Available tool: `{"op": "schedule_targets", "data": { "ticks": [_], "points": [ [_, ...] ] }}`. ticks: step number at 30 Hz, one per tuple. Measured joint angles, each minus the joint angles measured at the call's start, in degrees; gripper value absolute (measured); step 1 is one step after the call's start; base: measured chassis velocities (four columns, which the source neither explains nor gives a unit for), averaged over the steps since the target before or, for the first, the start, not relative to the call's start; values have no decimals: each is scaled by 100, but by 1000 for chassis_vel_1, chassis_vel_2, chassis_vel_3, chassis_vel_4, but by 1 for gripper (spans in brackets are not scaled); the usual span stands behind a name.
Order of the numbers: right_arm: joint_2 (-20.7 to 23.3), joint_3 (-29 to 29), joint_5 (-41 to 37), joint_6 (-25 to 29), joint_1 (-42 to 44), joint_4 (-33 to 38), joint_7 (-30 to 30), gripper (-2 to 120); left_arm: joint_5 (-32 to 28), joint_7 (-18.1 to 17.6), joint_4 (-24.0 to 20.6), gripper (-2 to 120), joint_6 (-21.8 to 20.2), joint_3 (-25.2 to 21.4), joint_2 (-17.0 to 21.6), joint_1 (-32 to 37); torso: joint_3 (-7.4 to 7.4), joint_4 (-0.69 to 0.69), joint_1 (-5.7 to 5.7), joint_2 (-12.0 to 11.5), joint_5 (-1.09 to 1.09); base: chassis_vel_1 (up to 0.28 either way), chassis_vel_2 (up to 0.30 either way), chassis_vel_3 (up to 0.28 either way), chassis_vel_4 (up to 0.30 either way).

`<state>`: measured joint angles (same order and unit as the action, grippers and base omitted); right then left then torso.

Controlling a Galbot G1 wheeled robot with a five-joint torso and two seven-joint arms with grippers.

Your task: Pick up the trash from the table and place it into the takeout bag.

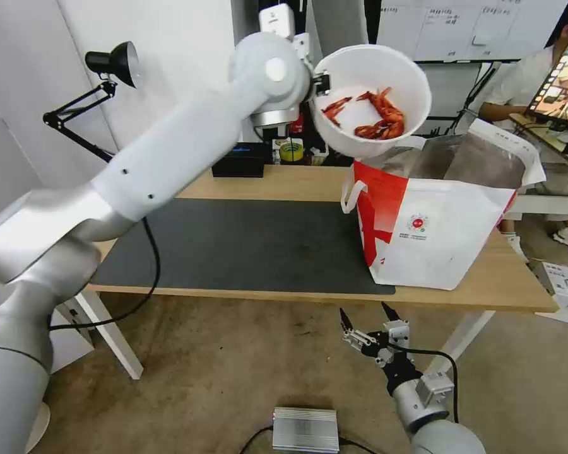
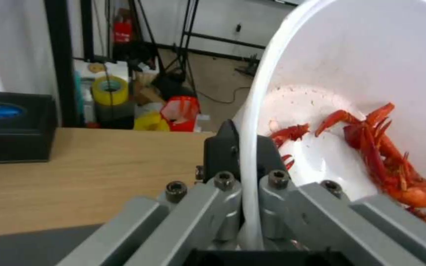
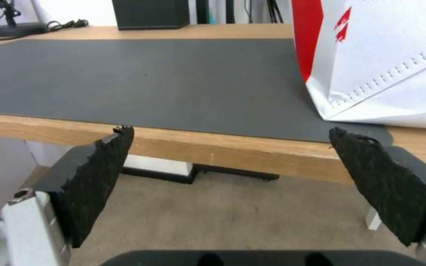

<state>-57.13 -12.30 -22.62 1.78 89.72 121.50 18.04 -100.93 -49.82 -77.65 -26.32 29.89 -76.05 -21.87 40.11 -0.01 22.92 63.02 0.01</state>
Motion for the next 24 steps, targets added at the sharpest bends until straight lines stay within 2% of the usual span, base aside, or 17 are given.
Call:
{"op": "schedule_targets", "data": {
  "ticks": [11, 16, 20, 24],
  "points": [
    [0, 0, 0, 0, 0, 0, 0, 100, 588, 214, 548, 0, 483, 233, -759, 222, 0, 0, 0, 0, 0, 0, 0, 0, 0],
    [0, 1, 0, 0, 0, 0, 0, 100, 1109, 443, 873, 0, 841, 411, -1157, 436, 0, 0, 0, 0, 0, 0, 0, 0, 0],
    [0, 0, 0, 0, -1, 0, 0, 100, 1382, 537, 996, 0, 1015, 517, -1260, 538, 0, 0, 0, 1, 0, 0, 0, 0, 0],
    [0, 0, 0, 0, 0, 0, 0, 100, 1852, 798, 1003, 0, 1226, 708, -1275, 674, 0, 2, 0, 1, -1, 0, 0, 0, 0]
  ]
}}
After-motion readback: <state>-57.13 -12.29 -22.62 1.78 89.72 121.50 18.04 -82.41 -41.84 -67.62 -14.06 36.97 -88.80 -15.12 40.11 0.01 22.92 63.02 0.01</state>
